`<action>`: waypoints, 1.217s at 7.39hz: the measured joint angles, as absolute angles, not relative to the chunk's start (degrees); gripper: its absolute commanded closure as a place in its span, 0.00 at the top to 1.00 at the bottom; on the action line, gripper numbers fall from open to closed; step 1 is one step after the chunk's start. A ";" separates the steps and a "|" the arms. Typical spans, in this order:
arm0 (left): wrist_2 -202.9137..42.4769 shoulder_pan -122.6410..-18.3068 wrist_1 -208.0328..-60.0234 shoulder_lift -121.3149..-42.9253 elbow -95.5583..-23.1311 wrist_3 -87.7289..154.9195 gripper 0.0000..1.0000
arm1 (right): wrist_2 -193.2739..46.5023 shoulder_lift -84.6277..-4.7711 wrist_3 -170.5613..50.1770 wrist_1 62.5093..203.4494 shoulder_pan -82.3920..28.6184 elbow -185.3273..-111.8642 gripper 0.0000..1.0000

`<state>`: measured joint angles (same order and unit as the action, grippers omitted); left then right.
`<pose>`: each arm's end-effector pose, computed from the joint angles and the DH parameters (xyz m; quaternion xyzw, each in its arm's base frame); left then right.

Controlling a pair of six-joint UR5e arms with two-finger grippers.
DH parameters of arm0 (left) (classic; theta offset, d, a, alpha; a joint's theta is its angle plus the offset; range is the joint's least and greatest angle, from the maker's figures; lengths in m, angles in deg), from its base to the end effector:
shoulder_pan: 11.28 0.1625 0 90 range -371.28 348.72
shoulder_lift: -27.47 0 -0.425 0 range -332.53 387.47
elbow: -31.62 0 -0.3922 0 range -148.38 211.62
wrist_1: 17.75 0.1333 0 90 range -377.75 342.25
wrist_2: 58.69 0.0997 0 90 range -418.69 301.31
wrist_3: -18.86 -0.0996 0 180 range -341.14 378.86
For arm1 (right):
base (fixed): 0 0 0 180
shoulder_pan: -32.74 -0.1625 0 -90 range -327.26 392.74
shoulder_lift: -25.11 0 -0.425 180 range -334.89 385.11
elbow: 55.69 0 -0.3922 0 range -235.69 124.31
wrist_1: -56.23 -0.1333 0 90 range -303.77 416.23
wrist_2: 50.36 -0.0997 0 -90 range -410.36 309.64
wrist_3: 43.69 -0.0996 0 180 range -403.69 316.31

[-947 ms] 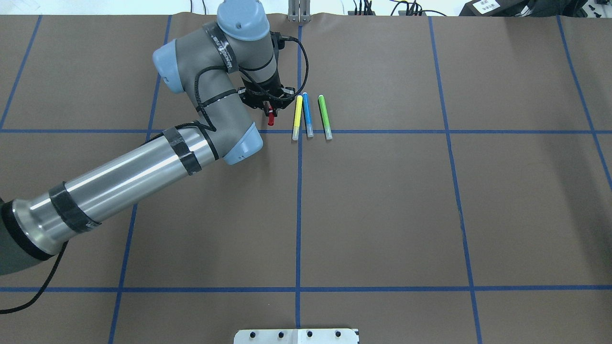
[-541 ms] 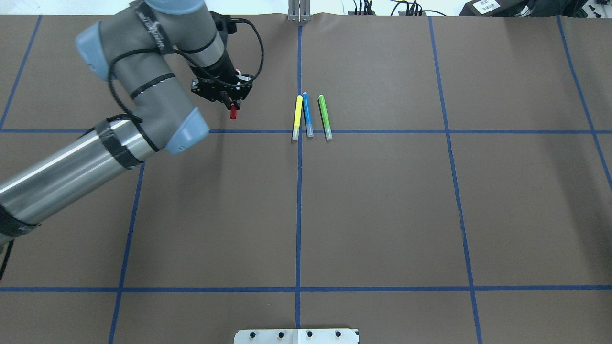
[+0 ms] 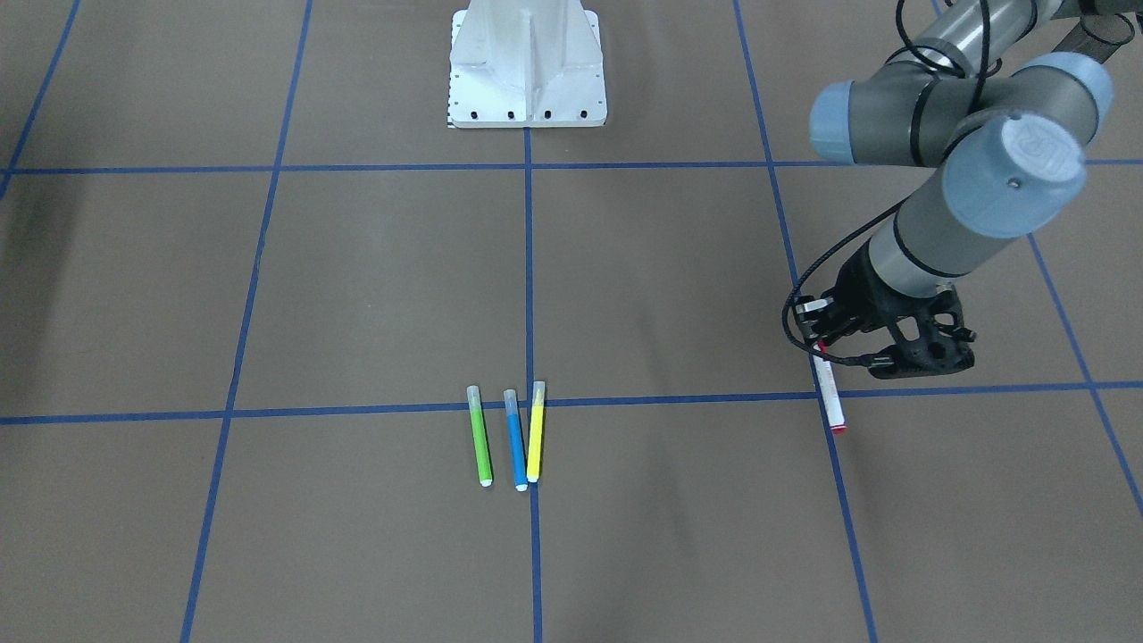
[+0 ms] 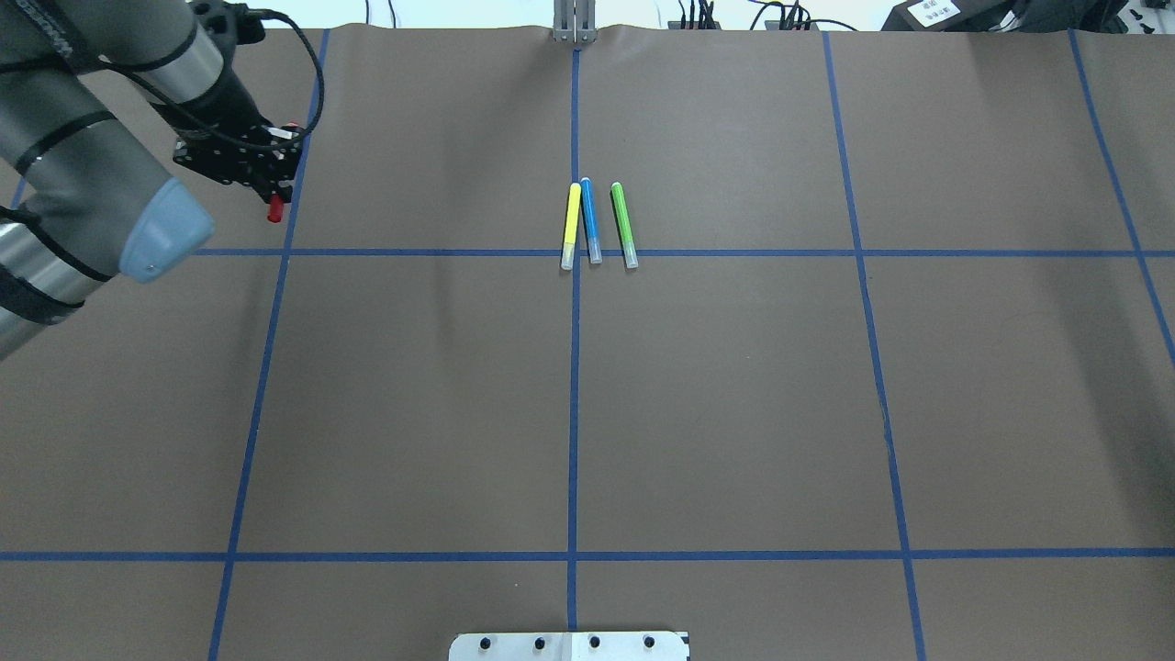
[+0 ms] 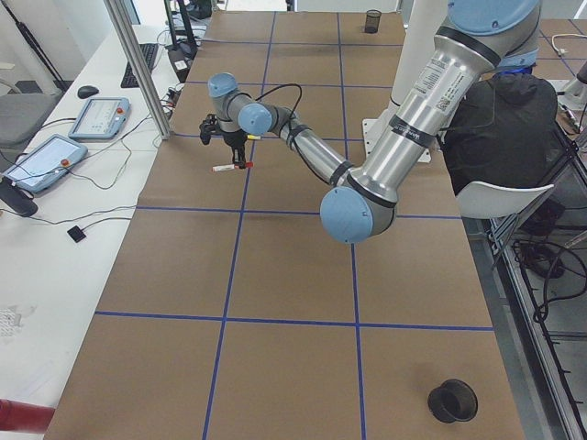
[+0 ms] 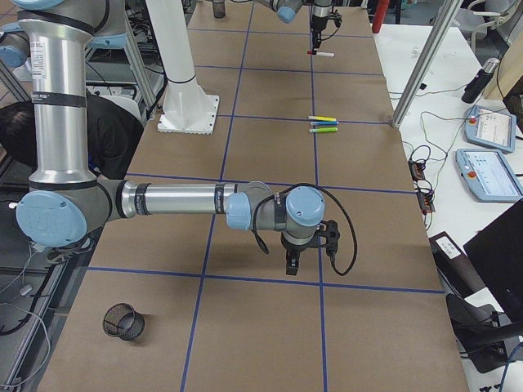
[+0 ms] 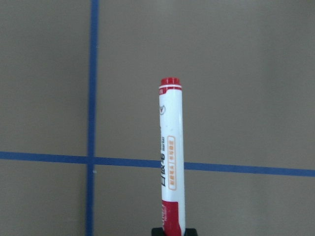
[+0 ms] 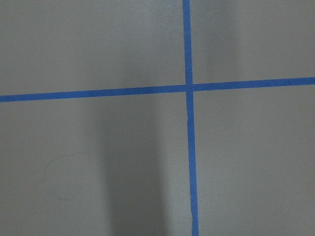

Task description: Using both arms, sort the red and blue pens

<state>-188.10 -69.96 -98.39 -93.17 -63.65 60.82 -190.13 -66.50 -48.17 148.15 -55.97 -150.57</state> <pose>0.2821 -0.5984 0.3224 -0.0224 0.3923 -0.0079 0.9195 0.0464 -0.4820 0.6269 -0.0105 -0.4208 0.0203 0.9069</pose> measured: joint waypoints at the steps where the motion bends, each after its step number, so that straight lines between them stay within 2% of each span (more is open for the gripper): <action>1: -188.06 -72.74 -93.90 -89.62 -66.64 53.52 0.00 | -190.10 -66.18 -48.17 147.99 -55.54 -151.31 1.00; 3: -188.06 -79.26 -91.06 -81.36 -70.65 39.65 0.00 | -187.86 -64.10 -50.50 147.54 -51.43 -154.97 1.00; 5: -188.06 -85.67 -90.66 -74.91 -71.13 27.70 0.00 | -186.77 -58.13 -63.16 147.43 -45.13 -156.84 1.00; 7: -188.01 -91.27 -90.59 -69.90 -70.20 17.26 0.00 | -186.29 -50.80 -73.52 147.72 -38.05 -157.05 1.00; 9: -187.89 -94.96 -90.59 -66.76 -68.98 10.36 0.00 | -183.75 -39.98 -83.26 149.96 -30.30 -153.69 1.00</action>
<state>-187.89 -94.96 -90.59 -66.76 -68.98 10.36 -183.75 -39.98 -83.26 149.96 -30.30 -153.69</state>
